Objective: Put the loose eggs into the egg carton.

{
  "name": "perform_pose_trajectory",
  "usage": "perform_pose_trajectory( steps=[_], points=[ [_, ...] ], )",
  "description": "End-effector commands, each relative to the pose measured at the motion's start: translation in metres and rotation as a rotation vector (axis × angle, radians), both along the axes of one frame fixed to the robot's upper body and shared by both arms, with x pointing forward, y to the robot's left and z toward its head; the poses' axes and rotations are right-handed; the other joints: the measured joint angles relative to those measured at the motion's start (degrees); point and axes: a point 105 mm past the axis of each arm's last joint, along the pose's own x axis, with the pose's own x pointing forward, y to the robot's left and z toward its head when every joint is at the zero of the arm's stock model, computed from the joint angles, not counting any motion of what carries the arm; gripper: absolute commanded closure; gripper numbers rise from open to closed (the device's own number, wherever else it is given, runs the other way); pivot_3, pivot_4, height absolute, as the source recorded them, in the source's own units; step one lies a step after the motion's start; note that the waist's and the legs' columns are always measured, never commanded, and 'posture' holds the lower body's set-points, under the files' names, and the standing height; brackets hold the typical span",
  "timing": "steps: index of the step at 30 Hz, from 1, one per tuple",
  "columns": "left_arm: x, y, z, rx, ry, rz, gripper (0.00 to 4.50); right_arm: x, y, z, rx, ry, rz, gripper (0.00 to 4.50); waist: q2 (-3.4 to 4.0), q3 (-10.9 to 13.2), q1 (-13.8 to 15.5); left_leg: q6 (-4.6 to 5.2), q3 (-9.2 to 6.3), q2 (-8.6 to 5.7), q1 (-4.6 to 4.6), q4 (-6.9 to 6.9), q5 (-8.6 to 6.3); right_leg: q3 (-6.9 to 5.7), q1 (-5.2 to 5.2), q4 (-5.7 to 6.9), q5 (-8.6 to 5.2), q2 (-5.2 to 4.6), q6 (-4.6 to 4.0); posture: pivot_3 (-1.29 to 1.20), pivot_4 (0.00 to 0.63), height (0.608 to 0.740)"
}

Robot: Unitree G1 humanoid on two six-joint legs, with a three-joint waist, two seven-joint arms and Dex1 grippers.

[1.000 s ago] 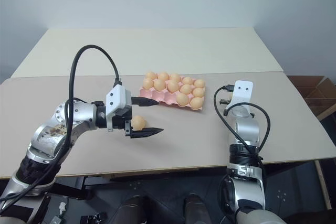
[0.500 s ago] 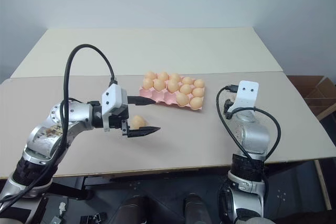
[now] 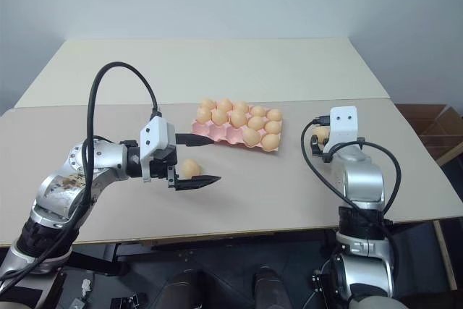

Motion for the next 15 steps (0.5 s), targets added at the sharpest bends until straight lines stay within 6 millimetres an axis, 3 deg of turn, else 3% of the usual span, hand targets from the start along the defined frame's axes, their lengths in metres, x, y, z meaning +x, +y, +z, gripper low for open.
perform_pose_trajectory(
  steps=[1,8,15],
  points=[
    [-0.002,-0.001,0.012,-0.009,-0.049,-0.016,0.00,0.015,-0.002,0.020,0.002,-0.078,0.025,0.05,0.00,0.00,-0.09,0.00,0.00,0.00,0.00,0.00,0.00,0.00,0.00,0.00,0.00,0.01,0.00,0.00,0.150,0.740],
    [-0.003,0.001,0.013,-0.001,-0.052,-0.011,0.00,0.027,0.006,0.025,0.007,-0.065,0.124,0.05,0.01,0.01,0.17,0.00,0.00,0.00,-0.02,-0.01,0.00,0.01,0.01,-0.02,0.00,-0.01,0.01,0.00,0.150,0.740],
    [-0.003,0.003,0.014,0.007,-0.052,-0.007,0.00,0.041,-0.007,0.022,-0.115,-0.063,0.125,0.05,0.01,0.01,0.12,0.00,0.02,-0.02,0.00,0.00,0.00,0.00,0.01,-0.02,0.01,-0.02,0.01,0.00,0.150,0.740]
  ],
)
